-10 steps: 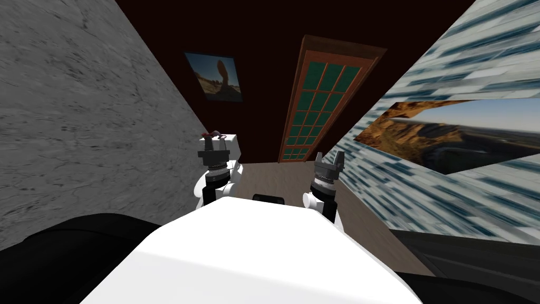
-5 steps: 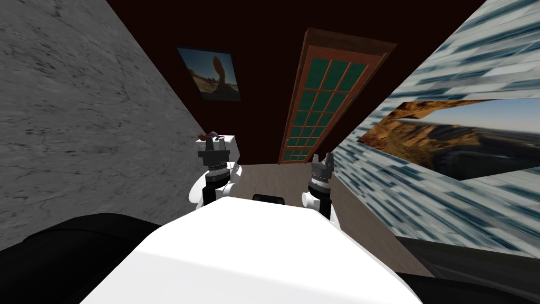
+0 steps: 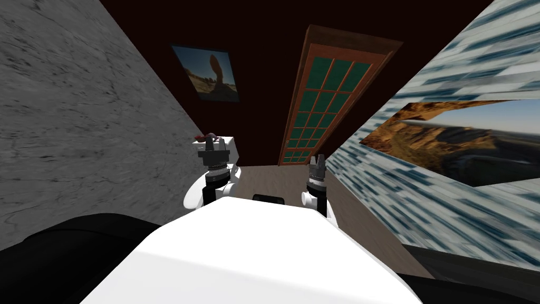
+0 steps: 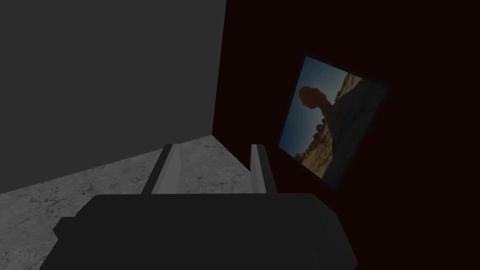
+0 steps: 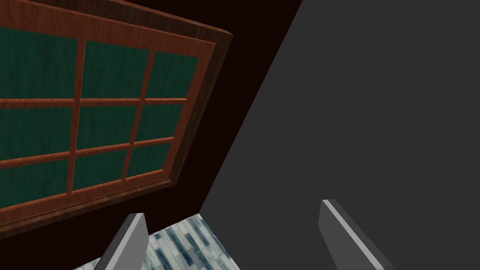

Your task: Pull the door open

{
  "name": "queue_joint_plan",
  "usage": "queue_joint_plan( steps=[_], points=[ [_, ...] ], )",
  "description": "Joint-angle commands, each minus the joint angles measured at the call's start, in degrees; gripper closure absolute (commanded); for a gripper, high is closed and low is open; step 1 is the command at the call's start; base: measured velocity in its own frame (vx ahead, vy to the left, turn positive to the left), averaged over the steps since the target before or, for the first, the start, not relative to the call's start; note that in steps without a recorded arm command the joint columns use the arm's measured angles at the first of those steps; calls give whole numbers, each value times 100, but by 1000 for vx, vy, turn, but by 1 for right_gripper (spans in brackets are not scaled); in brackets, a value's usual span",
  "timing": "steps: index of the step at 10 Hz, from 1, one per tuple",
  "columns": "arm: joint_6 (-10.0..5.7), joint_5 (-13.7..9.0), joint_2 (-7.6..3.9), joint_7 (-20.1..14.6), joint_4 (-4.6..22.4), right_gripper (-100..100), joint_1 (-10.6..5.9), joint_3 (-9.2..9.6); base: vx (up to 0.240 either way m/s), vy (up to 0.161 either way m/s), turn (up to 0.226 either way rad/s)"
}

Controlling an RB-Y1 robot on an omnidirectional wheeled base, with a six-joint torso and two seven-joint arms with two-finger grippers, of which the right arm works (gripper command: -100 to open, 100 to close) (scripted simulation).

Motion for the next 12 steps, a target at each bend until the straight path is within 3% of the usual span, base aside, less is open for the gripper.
queue_joint_plan(
  steps=[1, 12],
  points=[
    [-82, 79, -19, 198, 249, -100, -67, -4, 138, -13, 12],
    [-427, 525, -246, 1331, 1797, -100, -549, -210, 97, -8, 8]
  ],
)
